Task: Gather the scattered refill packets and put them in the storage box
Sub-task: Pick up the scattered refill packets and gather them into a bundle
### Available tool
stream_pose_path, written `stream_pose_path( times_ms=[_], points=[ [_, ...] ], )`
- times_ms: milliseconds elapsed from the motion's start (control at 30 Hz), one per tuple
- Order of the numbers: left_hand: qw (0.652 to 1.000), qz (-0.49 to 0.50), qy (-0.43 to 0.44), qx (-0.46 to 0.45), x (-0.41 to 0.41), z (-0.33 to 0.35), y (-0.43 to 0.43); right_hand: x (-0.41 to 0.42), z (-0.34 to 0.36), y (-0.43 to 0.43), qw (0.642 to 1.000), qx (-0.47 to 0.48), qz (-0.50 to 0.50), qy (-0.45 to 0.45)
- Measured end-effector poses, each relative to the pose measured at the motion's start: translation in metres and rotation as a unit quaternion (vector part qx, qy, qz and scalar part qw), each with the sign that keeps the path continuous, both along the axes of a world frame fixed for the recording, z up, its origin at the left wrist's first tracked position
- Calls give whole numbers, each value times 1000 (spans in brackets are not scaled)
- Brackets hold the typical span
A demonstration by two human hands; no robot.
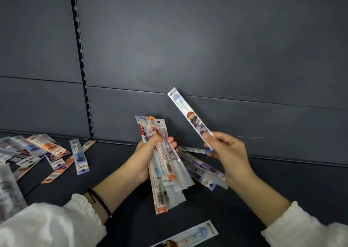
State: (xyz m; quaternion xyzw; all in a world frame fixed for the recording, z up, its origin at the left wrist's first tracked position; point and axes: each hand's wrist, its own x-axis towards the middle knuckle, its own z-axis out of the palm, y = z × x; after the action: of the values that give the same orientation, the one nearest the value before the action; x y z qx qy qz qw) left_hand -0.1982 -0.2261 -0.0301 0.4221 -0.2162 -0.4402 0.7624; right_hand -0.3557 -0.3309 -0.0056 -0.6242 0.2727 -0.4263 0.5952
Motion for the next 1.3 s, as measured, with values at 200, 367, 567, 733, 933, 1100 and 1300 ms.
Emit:
stream_pose_path(
  times_ms=[200,367,567,733,933,1100,1300],
  points=[
    [992,-92,81,-22,6,-4,-4,-19,18,-34,991,23,-78,-104],
    [993,-103,54,-28,3,-2,-5,-27,25,-46,979,85,-10,-185],
    [992,-112,-50,25,-9,8,1,-12,21,-14,979,82,184,-36],
    [977,-172,-125,0,-18,11,4,1,8,14,988,-18,149,42],
    [978,-130,-164,16,-19,9,2,6,6,17,994,-34,96,35],
    [978,-129,-163,-18,-18,6,1,6,3,15,994,-52,90,43],
    [997,-51,-41,-46,32,6,7,-29,-9,5,859,-277,263,340]
  ],
)
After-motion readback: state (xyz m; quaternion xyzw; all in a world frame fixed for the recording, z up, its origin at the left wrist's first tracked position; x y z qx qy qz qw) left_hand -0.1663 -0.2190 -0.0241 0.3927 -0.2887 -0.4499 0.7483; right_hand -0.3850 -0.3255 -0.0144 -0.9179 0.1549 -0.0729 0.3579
